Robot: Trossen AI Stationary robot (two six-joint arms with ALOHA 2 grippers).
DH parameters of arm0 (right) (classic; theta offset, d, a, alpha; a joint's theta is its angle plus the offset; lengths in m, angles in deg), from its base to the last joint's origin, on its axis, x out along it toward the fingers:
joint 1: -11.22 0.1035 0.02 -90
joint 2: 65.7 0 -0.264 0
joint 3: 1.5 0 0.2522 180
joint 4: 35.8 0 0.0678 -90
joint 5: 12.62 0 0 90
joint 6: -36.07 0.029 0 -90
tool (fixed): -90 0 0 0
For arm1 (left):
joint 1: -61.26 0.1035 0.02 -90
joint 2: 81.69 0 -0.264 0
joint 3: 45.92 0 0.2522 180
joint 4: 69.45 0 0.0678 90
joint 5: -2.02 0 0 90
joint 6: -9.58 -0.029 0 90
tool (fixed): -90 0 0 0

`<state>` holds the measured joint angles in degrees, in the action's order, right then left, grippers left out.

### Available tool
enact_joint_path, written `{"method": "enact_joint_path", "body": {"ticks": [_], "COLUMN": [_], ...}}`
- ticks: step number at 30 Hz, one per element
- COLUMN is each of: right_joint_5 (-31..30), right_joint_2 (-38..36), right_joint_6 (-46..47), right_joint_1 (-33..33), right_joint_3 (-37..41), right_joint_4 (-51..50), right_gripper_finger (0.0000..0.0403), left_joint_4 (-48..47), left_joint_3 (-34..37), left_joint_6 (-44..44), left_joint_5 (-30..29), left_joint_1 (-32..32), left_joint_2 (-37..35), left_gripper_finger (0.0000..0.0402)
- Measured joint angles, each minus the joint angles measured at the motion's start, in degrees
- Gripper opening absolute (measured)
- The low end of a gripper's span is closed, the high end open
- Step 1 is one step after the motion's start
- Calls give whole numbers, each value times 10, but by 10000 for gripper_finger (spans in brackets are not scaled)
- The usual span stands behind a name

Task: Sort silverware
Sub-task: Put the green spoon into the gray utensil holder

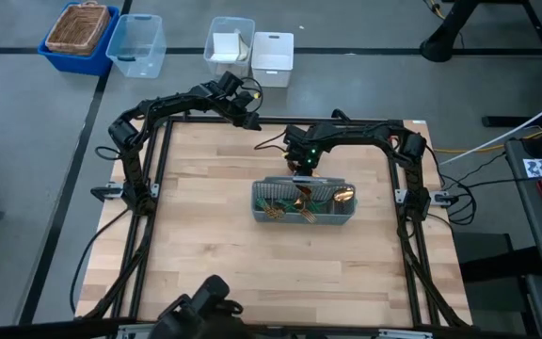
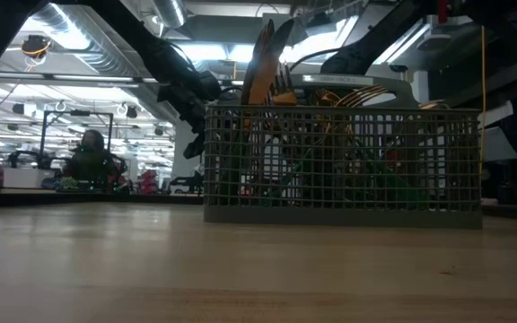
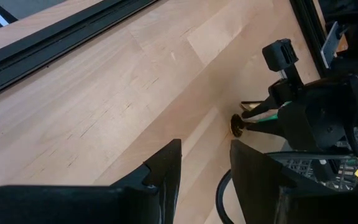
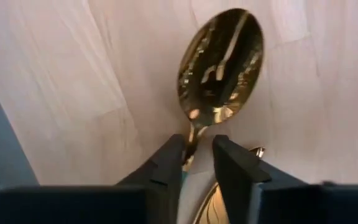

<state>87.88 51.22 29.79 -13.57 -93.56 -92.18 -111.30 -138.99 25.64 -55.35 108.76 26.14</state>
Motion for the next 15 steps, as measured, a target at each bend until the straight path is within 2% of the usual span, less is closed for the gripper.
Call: {"method": "enact_joint_path", "body": {"ticks": [5,10,15], "right_joint_5": [8,26,32], "right_joint_2": [1,6,8], "right_joint_6": [0,0,0], "right_joint_1": [0,0,1], "right_joint_3": [1,-20,-57], "right_joint_4": [4,-19,-38], "right_gripper_finger": [15,22,7], "left_joint_4": [0,1,2], "left_joint_3": [0,0,0], "left_joint_6": [0,0,-4], "left_joint_5": [0,12,18], "left_joint_1": [1,11,32], "left_joint_2": [0,-8,-44], "left_gripper_finger": [127,127,127]}}
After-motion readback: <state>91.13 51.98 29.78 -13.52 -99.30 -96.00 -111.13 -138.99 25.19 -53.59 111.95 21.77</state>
